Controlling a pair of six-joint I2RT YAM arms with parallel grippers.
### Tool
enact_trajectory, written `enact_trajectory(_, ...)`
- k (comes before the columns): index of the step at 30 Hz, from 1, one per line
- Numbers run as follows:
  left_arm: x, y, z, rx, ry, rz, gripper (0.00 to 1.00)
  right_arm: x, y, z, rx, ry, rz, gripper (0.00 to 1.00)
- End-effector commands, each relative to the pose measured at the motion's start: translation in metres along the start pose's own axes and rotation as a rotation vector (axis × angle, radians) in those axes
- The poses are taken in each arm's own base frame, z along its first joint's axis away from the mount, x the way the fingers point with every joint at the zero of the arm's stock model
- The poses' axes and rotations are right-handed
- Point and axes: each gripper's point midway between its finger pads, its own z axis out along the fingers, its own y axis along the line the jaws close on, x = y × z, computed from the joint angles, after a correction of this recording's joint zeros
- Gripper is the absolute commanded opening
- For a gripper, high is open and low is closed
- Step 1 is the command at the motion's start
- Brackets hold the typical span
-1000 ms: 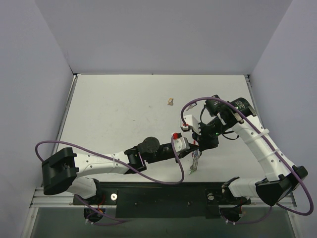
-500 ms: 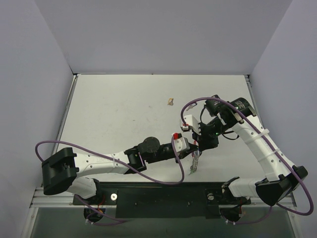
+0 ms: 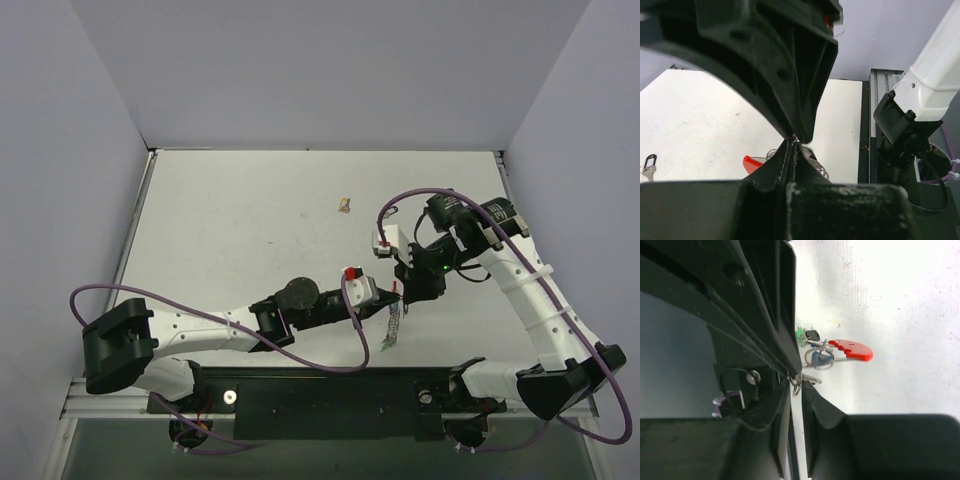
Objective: Put the keys on the keyring
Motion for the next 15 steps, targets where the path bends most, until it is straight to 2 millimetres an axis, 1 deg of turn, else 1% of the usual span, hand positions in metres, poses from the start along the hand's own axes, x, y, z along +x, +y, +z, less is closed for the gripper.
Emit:
enact_trajectory(1,-0.043,0.007,-0.013,-0.055,-0.168,-0.064,0.00,0.000,0.025,-0.014,-0.045,-0.101,0.074,0.16)
enact_trajectory(2,-0.055,0.009,-0.016,-0.070,-0.217,-0.083,0.00,-0.004,0.028,-0.016,-0.044,-0.136,0.070,0.22)
enact_trajectory(3,-0.052,0.011,-0.020,-0.083,-0.224,-0.094,0.00,-0.005,0.028,-0.020,-0.028,-0.159,0.075,0.27)
enact_trajectory(4,-0.065,0.012,-0.026,-0.088,-0.289,-0.113,0.00,-0.008,0.030,-0.022,-0.028,-0.182,0.076,0.29)
enact_trajectory(5,-0.061,0.015,-0.031,-0.113,-0.305,-0.132,0.00,-0.008,0.030,-0.026,-0.012,-0.202,0.073,0.33)
enact_trajectory(6,-0.076,0.019,-0.038,-0.132,-0.378,-0.158,0.00,-0.011,0.031,-0.029,-0.006,-0.230,0.077,0.34)
enact_trajectory(7,-0.070,0.019,-0.042,-0.136,-0.385,-0.175,0.00,-0.012,0.033,-0.032,0.006,-0.246,0.066,0.35)
enact_trajectory(8,-0.083,0.022,-0.048,-0.147,-0.454,-0.207,0.00,-0.015,0.034,-0.033,0.003,-0.274,0.066,0.36)
enact_trajectory(9,-0.077,0.022,-0.051,-0.149,-0.459,-0.236,0.00,-0.015,0.036,-0.034,0.009,-0.290,0.042,0.37)
enact_trajectory(10,-0.082,0.024,-0.057,-0.160,-0.506,-0.254,0.00,-0.017,0.038,-0.032,-0.006,-0.318,0.036,0.37)
enact_trajectory(11,-0.092,0.024,-0.062,-0.154,-0.561,-0.277,0.00,-0.020,0.040,-0.030,-0.015,-0.354,-0.005,0.38)
enact_trajectory(12,-0.091,0.025,-0.064,-0.158,-0.574,-0.291,0.00,-0.020,0.040,-0.028,-0.016,-0.367,-0.023,0.38)
enact_trajectory(13,-0.097,0.026,-0.067,-0.156,-0.612,-0.315,0.00,-0.021,0.041,-0.025,-0.023,-0.392,-0.053,0.39)
enact_trajectory(14,-0.097,0.026,-0.067,-0.155,-0.621,-0.325,0.00,-0.022,0.040,-0.023,-0.023,-0.404,-0.074,0.39)
enact_trajectory(15,-0.101,0.026,-0.069,-0.152,-0.648,-0.340,0.00,-0.024,0.039,-0.022,-0.020,-0.426,-0.119,0.39)
